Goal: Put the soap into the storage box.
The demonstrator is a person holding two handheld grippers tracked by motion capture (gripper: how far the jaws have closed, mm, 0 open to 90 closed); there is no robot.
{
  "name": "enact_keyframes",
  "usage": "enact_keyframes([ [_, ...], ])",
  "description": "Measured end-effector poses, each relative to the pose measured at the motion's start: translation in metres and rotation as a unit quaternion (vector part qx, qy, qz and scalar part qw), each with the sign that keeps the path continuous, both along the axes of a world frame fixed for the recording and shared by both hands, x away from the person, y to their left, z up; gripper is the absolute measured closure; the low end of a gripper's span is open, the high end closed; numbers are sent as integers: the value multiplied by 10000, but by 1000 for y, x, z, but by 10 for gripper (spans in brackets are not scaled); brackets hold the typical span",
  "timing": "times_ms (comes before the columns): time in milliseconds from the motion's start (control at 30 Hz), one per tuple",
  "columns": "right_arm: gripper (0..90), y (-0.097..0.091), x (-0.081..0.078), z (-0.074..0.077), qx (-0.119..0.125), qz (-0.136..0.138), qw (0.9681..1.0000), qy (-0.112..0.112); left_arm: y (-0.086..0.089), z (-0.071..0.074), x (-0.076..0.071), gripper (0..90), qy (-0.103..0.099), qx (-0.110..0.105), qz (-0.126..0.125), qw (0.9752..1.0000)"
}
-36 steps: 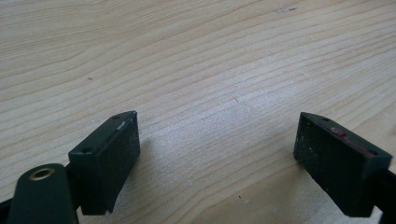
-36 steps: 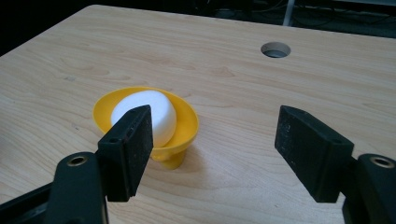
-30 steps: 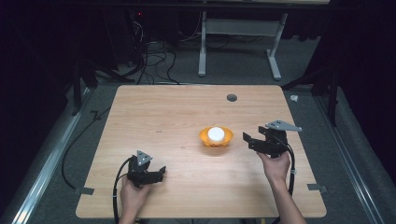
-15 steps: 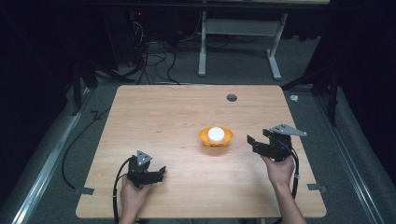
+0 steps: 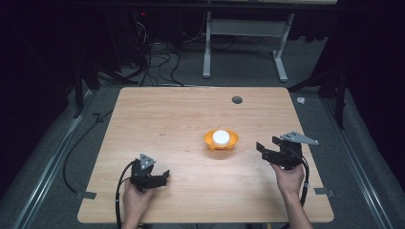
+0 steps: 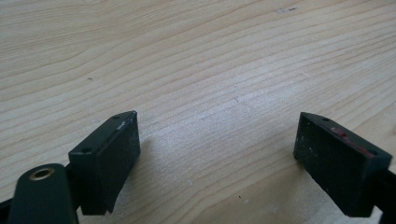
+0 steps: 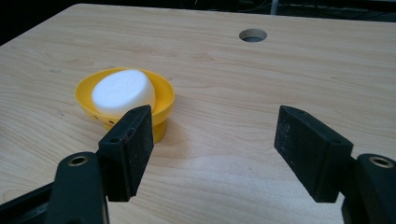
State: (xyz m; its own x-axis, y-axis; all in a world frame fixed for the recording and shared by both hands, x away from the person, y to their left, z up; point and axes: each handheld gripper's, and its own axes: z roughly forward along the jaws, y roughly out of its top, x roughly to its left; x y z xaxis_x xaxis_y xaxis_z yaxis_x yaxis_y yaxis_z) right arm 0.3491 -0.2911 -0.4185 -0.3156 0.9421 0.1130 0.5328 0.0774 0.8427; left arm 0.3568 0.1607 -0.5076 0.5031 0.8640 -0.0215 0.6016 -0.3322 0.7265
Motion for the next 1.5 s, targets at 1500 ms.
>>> enact_keyframes([
  [1500, 300, -5, -16, -49, 127, -71, 9991, 406, 0, 0, 0, 149, 2, 3, -2, 10000],
])
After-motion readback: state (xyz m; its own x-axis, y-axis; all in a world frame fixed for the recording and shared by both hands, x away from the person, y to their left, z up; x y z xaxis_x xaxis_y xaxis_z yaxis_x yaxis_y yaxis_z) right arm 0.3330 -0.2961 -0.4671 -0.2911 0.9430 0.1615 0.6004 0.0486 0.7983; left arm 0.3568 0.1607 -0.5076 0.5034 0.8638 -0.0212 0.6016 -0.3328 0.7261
